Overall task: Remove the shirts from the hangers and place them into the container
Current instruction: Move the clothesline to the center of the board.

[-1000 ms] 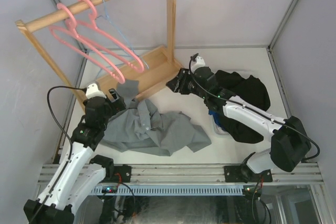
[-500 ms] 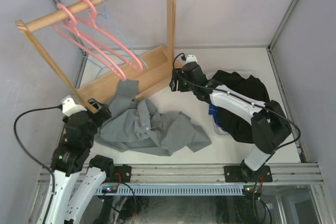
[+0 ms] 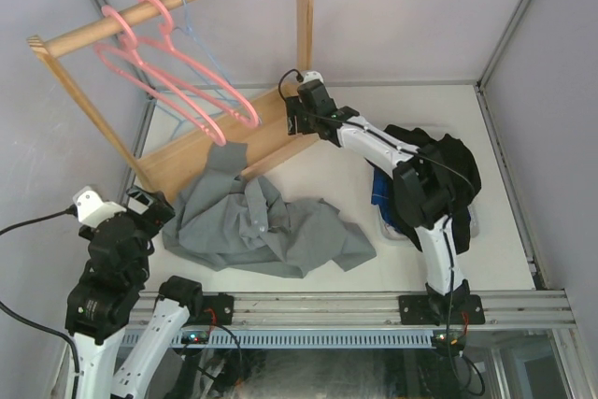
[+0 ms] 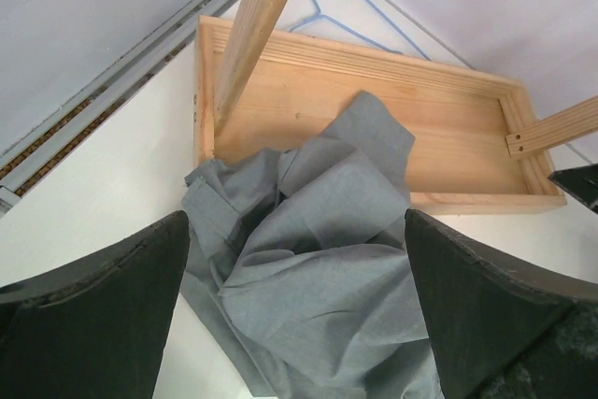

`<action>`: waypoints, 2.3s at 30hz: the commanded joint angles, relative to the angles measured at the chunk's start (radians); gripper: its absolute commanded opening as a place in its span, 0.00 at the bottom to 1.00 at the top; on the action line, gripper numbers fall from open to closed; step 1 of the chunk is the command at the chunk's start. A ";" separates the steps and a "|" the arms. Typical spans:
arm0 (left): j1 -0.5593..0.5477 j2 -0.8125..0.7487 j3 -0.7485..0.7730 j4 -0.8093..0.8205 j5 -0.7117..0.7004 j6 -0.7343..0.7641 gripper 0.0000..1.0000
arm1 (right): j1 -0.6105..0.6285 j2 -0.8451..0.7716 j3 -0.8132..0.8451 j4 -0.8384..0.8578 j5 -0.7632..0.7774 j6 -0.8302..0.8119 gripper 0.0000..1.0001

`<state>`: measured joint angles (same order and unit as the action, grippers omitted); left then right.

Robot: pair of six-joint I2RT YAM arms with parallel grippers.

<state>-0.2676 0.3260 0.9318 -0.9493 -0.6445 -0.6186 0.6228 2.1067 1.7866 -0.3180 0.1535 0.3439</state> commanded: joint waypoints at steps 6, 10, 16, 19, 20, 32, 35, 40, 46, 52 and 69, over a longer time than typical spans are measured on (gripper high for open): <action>0.005 0.017 0.007 0.005 0.042 0.011 1.00 | -0.040 0.260 0.305 -0.113 -0.019 -0.080 0.65; 0.005 0.038 -0.039 0.027 0.129 -0.016 1.00 | -0.053 0.306 0.300 -0.121 0.037 -0.072 0.65; 0.005 0.031 -0.087 0.052 0.128 -0.041 1.00 | -0.130 0.256 0.194 -0.153 0.115 0.018 0.64; 0.004 0.053 -0.081 0.055 0.104 -0.019 1.00 | -0.166 0.211 0.114 -0.173 0.119 0.054 0.64; 0.005 0.065 -0.077 0.058 0.098 -0.012 1.00 | -0.173 0.192 0.077 -0.165 0.130 0.061 0.64; 0.010 0.139 -0.063 0.116 0.032 0.014 1.00 | -0.350 0.093 -0.034 -0.131 0.163 0.089 0.64; 0.023 0.163 -0.069 0.140 0.034 0.002 1.00 | -0.356 0.082 -0.043 -0.111 0.160 0.045 0.64; 0.165 0.232 -0.092 0.202 0.142 -0.023 1.00 | -0.361 0.054 -0.071 -0.104 0.126 0.051 0.63; 0.397 0.369 -0.101 0.329 0.398 -0.048 1.00 | -0.346 -0.031 -0.133 -0.059 0.062 0.045 0.63; 0.415 0.574 -0.012 0.399 0.351 -0.045 1.00 | -0.300 -0.137 -0.207 -0.032 -0.040 0.029 0.62; 0.517 1.181 0.225 0.640 0.424 -0.138 0.85 | -0.179 -0.454 -0.400 0.053 -0.349 0.077 0.58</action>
<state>0.2344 1.4162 1.0363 -0.4053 -0.2733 -0.7086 0.4023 1.7569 1.4242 -0.3260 -0.1295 0.4053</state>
